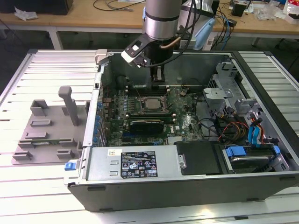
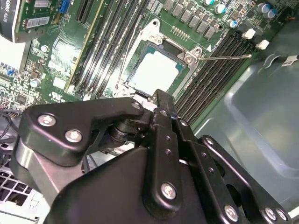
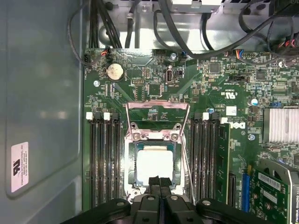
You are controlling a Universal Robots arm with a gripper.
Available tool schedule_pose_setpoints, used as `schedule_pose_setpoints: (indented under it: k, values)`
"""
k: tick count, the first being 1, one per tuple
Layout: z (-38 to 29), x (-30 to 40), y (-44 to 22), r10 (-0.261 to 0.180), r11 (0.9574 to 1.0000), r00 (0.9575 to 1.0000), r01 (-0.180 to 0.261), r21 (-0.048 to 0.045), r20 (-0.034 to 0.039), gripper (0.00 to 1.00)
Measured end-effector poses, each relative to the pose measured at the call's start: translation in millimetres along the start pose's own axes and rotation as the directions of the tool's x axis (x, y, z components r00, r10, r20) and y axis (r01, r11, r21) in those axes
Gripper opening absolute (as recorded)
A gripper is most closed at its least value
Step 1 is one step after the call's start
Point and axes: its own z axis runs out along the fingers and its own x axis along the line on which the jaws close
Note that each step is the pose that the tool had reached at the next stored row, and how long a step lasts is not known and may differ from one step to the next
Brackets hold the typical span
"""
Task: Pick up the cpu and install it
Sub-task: 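Close the cpu cover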
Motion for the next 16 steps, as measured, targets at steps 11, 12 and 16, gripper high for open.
schedule_pose_setpoints:
  k: [11, 12, 16]
  values:
    - [0.1, -0.2, 34.2, 0.0, 1.0, 1.0, 0.0, -0.0001, -0.0002, 0.11]
    - [0.1, -0.3, 39.3, 0.0, 1.0, 1.0, 0.0, -0.0001, -0.0002, 0.11]
    - [0.1, -0.3, 53.8, 0.0, 1.0, 1.0, 0.0, -0.0002, -0.0002, 0.11]
